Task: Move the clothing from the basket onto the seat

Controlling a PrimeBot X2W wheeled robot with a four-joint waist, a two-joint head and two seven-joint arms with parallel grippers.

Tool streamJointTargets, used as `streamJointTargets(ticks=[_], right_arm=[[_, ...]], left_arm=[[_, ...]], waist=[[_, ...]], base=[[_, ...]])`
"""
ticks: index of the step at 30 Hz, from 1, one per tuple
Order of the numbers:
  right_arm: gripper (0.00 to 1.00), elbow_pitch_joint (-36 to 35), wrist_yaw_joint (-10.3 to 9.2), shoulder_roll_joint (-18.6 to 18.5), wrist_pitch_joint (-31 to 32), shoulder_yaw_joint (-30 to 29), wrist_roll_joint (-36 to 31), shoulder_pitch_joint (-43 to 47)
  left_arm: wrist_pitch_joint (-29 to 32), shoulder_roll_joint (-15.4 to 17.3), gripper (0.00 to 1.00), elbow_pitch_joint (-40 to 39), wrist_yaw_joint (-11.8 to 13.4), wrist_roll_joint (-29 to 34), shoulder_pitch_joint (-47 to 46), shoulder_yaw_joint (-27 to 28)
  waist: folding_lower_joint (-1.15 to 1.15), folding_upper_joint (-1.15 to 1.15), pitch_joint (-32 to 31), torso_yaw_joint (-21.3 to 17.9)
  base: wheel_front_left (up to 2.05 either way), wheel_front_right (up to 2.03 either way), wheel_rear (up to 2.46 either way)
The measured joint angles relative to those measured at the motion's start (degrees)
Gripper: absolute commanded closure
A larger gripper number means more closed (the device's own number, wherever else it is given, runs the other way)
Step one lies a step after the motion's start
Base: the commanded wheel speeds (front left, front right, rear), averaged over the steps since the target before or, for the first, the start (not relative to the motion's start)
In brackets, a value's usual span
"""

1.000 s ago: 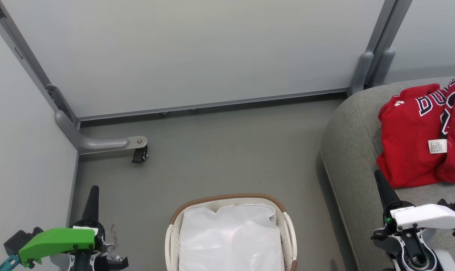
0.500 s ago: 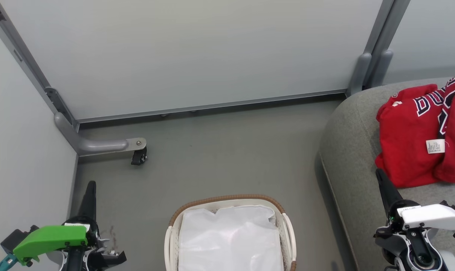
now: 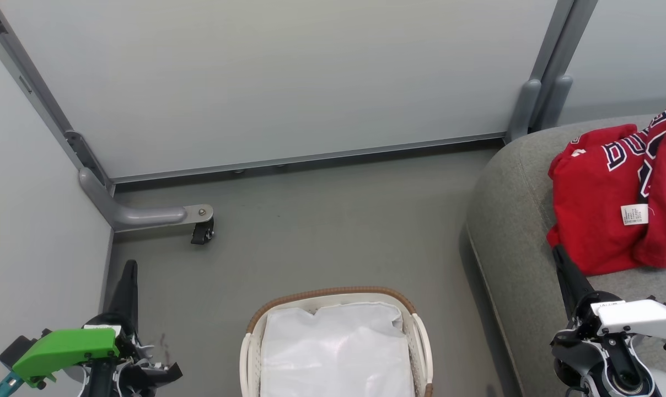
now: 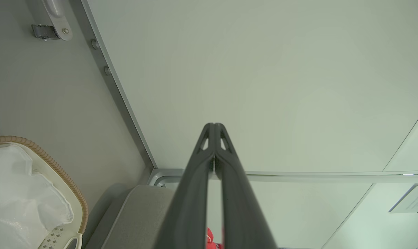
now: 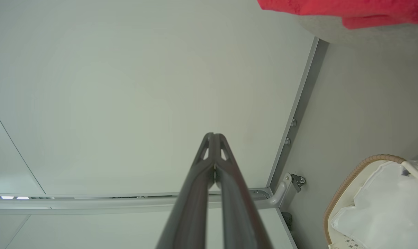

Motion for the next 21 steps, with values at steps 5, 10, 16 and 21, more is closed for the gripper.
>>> streamJointTargets(ticks=[5,10,16,21], right_arm=[[1.00,-0.20,0.00,-0.02,0.53,-0.19,1.83,0.02],[1.00,-0.25,0.00,-0.02,0.53,-0.22,2.11,0.03],[1.00,-0.26,0.00,-0.02,0.53,-0.23,2.11,0.03],[1.00,-0.26,0.00,-0.02,0.53,-0.23,2.11,0.03]], left_arm=[[0.49,0.01,1.00,-0.21,-0.05,-1.68,-0.18,0.33],[0.51,0.01,1.00,-0.32,-0.05,-1.89,-0.22,0.37],[0.52,0.01,1.00,-0.32,-0.05,-1.89,-0.22,0.38],[0.52,0.01,1.00,-0.32,-0.05,-1.90,-0.22,0.38]], waist=[[0.00,0.00,-0.12,-0.08],[0.00,0.00,-0.13,-0.09],[0.00,0.00,-0.13,-0.09],[0.00,0.00,-0.13,-0.09]], base=[[0.00,0.00,0.00],[0.00,0.00,0.00],[0.00,0.00,0.00],[0.00,0.00,0.00]])
